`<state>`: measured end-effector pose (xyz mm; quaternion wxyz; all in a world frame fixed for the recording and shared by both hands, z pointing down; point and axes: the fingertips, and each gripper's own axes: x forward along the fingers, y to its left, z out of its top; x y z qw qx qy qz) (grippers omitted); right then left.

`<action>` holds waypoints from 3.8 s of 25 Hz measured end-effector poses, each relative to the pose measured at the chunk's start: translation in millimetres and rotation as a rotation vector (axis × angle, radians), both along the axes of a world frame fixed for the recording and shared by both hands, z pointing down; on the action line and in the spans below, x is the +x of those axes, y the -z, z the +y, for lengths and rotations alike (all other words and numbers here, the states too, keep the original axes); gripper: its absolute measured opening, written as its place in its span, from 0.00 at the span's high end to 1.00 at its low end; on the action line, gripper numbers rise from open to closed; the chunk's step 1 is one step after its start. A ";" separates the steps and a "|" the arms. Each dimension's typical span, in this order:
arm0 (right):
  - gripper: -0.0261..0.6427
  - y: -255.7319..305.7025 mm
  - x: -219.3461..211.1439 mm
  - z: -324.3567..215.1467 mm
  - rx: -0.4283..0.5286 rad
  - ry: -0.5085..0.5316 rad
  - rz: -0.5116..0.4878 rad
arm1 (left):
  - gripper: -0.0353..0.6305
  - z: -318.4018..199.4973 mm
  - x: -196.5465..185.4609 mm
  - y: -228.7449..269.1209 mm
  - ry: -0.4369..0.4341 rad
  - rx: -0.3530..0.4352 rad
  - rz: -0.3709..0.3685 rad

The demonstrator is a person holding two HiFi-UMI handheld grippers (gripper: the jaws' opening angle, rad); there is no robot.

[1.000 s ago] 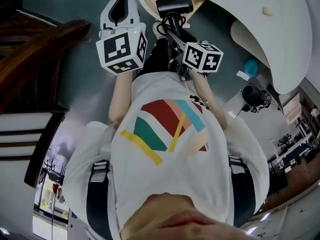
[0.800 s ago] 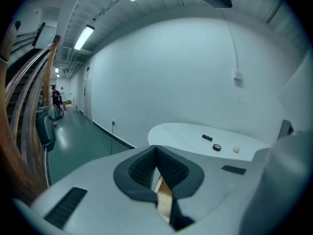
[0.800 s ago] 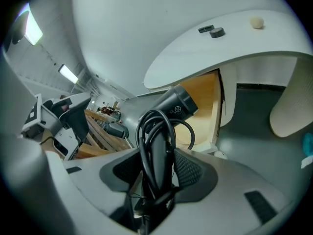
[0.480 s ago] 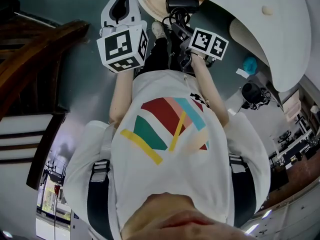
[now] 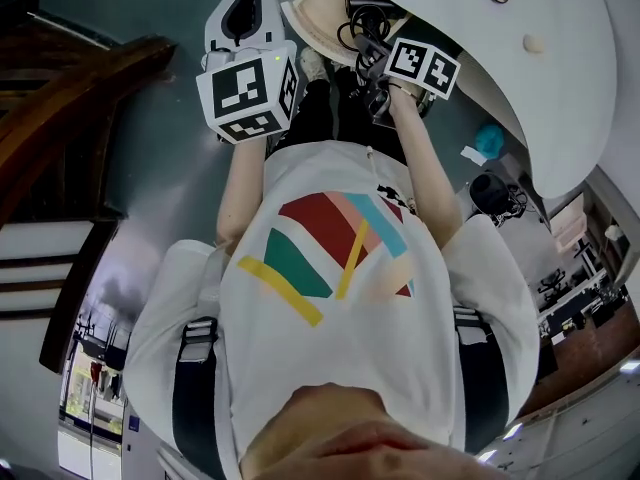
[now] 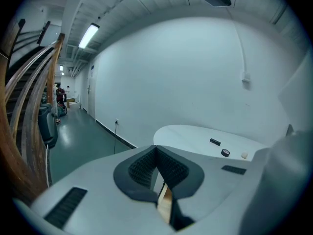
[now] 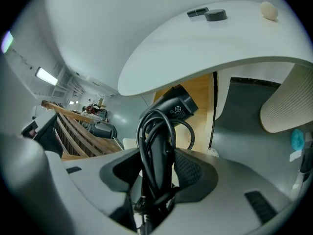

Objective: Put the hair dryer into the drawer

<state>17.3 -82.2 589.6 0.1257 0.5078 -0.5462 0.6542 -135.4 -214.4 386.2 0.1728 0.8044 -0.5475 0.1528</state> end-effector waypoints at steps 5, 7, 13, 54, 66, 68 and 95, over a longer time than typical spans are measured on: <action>0.64 -11.3 6.7 -16.0 -0.016 0.038 0.016 | 0.92 -7.0 0.0 -4.4 0.009 -0.012 -0.020; 0.64 -16.0 7.7 -22.2 -0.013 0.060 0.029 | 0.92 -7.7 2.5 -10.2 0.008 -0.024 -0.025; 0.64 -30.0 9.3 -46.4 0.037 0.146 0.119 | 0.92 -12.8 12.4 -24.6 0.003 -0.046 -0.042; 0.65 -123.7 28.3 -91.5 0.087 0.012 0.377 | 0.92 18.0 7.1 -76.7 -0.024 -0.153 -0.137; 0.64 -128.3 27.6 -92.0 0.076 0.020 0.386 | 0.92 23.4 11.7 -83.3 -0.021 -0.163 -0.128; 0.64 -127.0 26.6 -92.2 0.077 0.020 0.383 | 0.92 23.9 11.8 -81.5 -0.019 -0.161 -0.123; 0.57 -99.9 27.1 -88.2 0.139 0.023 0.382 | 0.92 37.8 23.8 -54.8 -0.018 -0.102 -0.109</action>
